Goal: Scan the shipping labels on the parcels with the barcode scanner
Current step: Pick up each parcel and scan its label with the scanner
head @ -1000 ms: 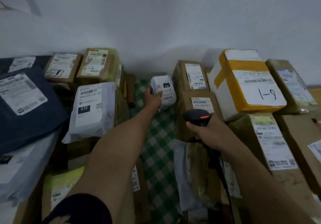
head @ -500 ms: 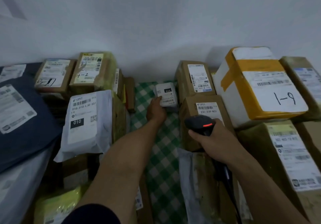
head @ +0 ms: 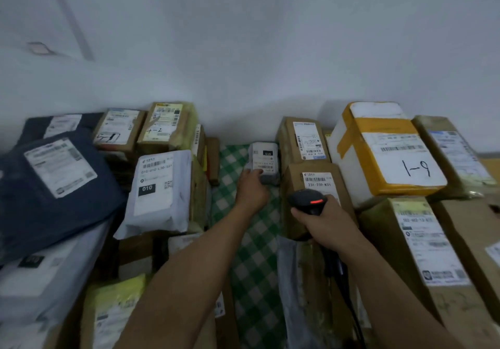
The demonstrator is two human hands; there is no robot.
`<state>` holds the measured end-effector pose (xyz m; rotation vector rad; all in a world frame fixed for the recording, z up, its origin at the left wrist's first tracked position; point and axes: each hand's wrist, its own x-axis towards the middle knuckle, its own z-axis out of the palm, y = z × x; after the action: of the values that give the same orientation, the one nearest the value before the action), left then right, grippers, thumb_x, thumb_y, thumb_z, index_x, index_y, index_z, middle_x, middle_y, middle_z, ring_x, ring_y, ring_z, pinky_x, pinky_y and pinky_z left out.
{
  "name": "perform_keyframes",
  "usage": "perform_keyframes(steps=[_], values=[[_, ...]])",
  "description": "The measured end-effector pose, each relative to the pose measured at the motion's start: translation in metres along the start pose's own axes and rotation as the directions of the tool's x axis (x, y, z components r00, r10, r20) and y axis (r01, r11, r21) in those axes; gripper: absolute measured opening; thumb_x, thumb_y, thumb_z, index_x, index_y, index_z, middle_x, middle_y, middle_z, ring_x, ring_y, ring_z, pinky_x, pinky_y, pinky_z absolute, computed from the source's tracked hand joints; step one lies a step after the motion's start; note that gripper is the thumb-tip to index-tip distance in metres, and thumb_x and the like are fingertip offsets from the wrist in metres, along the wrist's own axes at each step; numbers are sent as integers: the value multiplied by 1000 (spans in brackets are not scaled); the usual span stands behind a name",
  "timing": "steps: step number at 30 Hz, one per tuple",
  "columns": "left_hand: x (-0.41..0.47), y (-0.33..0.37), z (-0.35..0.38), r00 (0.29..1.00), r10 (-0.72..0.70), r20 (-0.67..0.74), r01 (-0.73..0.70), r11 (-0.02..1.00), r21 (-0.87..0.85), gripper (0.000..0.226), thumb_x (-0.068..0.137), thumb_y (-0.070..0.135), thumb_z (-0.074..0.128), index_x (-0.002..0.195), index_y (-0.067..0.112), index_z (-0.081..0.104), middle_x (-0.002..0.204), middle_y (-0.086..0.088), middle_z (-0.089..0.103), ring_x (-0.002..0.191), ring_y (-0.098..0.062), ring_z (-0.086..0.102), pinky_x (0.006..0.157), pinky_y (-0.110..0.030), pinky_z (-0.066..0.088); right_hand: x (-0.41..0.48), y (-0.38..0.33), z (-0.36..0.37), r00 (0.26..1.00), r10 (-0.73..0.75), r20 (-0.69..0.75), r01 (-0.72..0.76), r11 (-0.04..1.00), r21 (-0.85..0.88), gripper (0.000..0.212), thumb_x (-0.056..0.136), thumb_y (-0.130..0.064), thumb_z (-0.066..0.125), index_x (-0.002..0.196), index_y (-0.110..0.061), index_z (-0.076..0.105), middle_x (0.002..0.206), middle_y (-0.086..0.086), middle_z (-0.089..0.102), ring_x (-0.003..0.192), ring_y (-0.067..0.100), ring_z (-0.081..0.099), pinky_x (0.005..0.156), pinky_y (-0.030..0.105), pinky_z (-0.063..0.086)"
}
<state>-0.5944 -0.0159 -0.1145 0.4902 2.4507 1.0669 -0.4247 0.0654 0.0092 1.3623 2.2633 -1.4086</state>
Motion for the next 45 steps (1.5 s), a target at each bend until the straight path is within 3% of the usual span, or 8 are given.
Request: perform_keyframes(steps=[6, 11, 15, 19, 26, 34, 40, 45], values=[[-97, 22, -66, 949, 260, -177, -238, 961, 140, 43, 97, 13, 58, 139, 19, 59, 138, -2, 59, 126, -22, 54, 110, -40, 45, -35, -10, -3, 993, -111, 46, 114, 993, -45, 64, 81, -51, 82, 127, -20, 52, 114, 0, 64, 106, 20, 63, 89, 39, 54], [-157, 9, -124, 879, 267, -395, -165, 948, 272, 30, 103, 21, 56, 133, 22, 61, 136, -1, 59, 127, -22, 51, 110, -38, 41, -79, -13, 5, 961, -237, 144, 229, 971, 65, 55, 83, -44, 81, 130, -23, 60, 109, 1, 70, 94, 14, 67, 54, 16, 53], [-166, -20, -167, 886, 150, -440, -44, 969, 243, 28, 105, 20, 53, 130, 17, 65, 130, -9, 65, 117, -30, 60, 99, -44, 49, -101, -10, 13, 953, -259, 157, 245, 964, 102, 61, 73, -51, 85, 124, -28, 65, 99, 2, 72, 89, 20, 70, 80, 45, 64], [-160, -41, -184, 882, -35, -469, 125, 979, 163, 52, 96, 26, 69, 145, 18, 52, 151, -13, 48, 139, -35, 41, 113, -49, 38, -115, -4, 15, 938, -311, 151, 299, 950, 94, 30, 87, -33, 82, 112, -22, 70, 94, 7, 74, 84, 22, 73, 76, 47, 64], [-150, -42, -184, 880, -352, -318, 334, 936, -110, 124, 77, 51, 85, 164, 15, 4, 158, -17, 31, 145, -38, 35, 114, -55, 38, -118, 4, 10, 934, -329, 138, 313, 941, 125, 49, 85, -39, 82, 130, -29, 64, 105, 2, 73, 89, 18, 69, 76, 37, 60], [-212, 3, -155, 894, -110, -435, 9, 974, -227, 102, 62, 41, 93, 147, 31, 38, 131, 3, 41, 121, -15, 44, 77, -24, 50, -137, -3, 0, 884, -451, 120, 406, 871, 277, 41, 92, -30, 78, 130, -27, 64, 115, -3, 73, 103, 14, 69, 59, 13, 53], [-272, 43, -101, 950, -98, -297, -66, 864, -499, 101, 55, 50, 97, 141, 35, 46, 137, 10, 51, 128, -11, 51, 94, -29, 56, -156, 3, -6, 874, -482, -57, 461, 788, 408, 52, 92, -31, 78, 138, -28, 53, 125, -5, 67, 112, 11, 65, 69, 16, 57], [-303, 71, -87, 995, -15, -100, -54, 753, -656, 70, 84, 36, 84, 136, 45, 38, 127, 22, 54, 110, 3, 58, 69, -8, 51, -167, 14, -18, 855, -468, -225, 517, 731, 446, 69, 80, -37, 87, 140, -25, 54, 126, -9, 71, 113, 8, 69, 85, 25, 60]])
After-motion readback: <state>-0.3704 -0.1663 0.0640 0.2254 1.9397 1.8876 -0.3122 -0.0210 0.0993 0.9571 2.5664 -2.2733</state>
